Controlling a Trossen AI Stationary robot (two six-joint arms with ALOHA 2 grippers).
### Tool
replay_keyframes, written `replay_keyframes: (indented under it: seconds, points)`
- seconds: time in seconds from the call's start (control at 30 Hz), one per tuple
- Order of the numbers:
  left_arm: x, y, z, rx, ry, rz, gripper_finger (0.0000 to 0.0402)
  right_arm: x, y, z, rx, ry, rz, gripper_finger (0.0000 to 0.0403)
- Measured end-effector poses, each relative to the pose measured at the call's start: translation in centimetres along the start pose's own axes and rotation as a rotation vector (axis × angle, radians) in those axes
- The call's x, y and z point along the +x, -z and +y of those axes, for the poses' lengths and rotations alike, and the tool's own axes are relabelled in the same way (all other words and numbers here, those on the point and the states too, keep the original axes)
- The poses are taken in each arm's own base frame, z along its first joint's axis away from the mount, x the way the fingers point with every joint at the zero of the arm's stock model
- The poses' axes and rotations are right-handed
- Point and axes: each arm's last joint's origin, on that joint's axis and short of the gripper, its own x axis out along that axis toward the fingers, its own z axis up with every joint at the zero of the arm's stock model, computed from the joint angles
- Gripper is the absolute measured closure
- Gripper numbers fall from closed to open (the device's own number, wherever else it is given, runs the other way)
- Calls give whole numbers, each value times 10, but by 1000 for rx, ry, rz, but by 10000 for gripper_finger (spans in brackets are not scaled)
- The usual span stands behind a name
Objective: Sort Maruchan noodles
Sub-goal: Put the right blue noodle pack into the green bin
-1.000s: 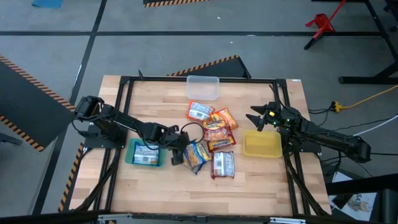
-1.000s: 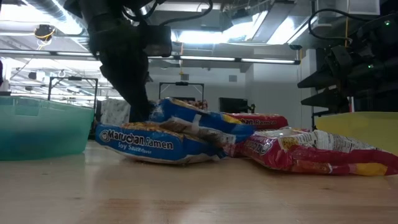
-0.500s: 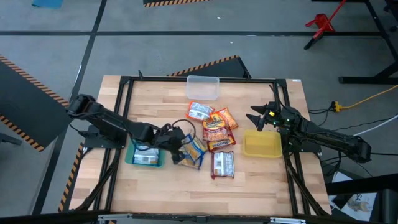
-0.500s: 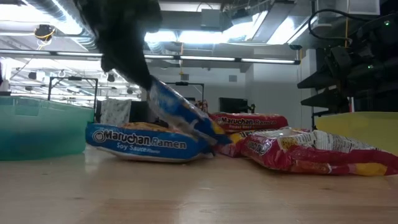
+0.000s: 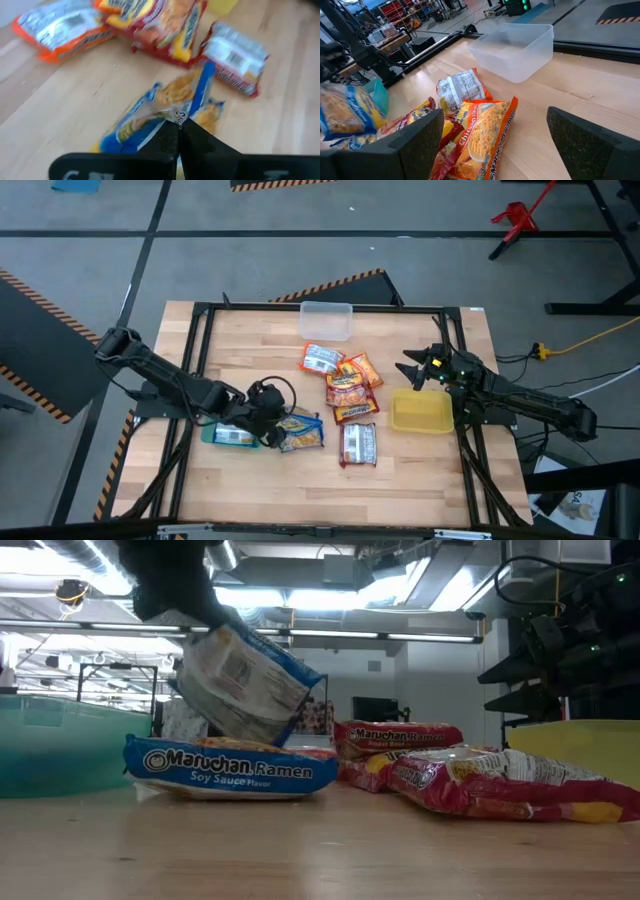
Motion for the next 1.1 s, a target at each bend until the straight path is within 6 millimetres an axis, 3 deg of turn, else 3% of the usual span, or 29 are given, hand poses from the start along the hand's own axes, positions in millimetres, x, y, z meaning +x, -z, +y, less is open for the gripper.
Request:
replay_keyframes:
  seconds: [0.17,0.7,1.1]
  points:
    - [-11,2,0,9,-15,-10,401,0,0,0,0,0,0,63]
    - [-90,1,13,-30,-66,-38,401,0,0,0,0,14,-10,63]
    - [-111,25,20,-98,-106,42,401,0,0,0,2,14,-9,63]
